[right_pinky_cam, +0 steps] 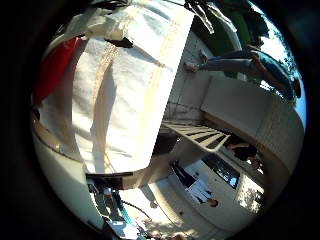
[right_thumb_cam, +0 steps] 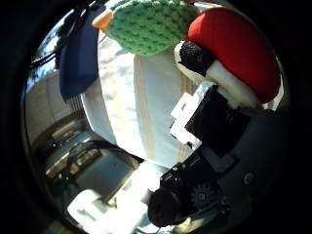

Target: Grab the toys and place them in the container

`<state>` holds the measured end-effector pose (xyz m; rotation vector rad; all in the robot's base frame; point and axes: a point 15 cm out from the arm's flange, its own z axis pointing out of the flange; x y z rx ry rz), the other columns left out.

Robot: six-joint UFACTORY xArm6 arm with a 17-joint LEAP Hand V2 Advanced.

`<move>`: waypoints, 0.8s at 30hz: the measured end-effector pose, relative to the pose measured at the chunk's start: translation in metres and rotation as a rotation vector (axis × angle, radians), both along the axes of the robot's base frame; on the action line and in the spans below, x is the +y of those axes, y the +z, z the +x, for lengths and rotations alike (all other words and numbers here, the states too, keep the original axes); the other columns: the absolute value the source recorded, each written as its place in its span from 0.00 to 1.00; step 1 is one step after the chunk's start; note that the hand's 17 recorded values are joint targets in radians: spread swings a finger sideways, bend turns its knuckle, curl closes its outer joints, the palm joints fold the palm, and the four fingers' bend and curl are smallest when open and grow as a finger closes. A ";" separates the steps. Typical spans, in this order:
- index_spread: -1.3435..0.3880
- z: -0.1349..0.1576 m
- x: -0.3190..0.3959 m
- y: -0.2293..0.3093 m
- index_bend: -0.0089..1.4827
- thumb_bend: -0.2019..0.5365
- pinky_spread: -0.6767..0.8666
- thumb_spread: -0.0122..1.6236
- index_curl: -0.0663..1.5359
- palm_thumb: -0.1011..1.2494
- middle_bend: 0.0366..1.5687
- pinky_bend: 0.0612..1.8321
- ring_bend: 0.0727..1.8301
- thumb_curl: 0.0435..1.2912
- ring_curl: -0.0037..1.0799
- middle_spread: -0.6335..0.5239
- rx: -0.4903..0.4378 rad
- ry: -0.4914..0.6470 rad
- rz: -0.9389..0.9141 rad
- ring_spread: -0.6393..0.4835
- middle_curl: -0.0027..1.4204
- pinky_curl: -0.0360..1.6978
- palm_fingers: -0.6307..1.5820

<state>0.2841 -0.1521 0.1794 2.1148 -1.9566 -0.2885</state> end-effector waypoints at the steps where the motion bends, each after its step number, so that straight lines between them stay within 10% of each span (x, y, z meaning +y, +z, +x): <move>1: 0.52 0.001 0.008 0.009 0.23 0.28 0.65 0.67 0.15 0.74 0.61 0.72 0.68 0.32 0.59 0.41 -0.012 -0.009 0.017 0.58 0.53 0.26 0.81; 13: 0.36 0.022 0.159 0.169 0.49 0.26 0.56 0.71 0.23 0.80 0.72 0.84 0.76 0.41 0.68 0.37 -0.015 0.180 0.169 0.51 0.66 0.37 0.73; 24: 0.30 0.132 0.322 0.207 0.55 0.25 0.53 0.73 0.31 0.80 0.77 0.87 0.82 0.44 0.70 0.36 -0.115 0.287 0.251 0.50 0.71 0.42 0.68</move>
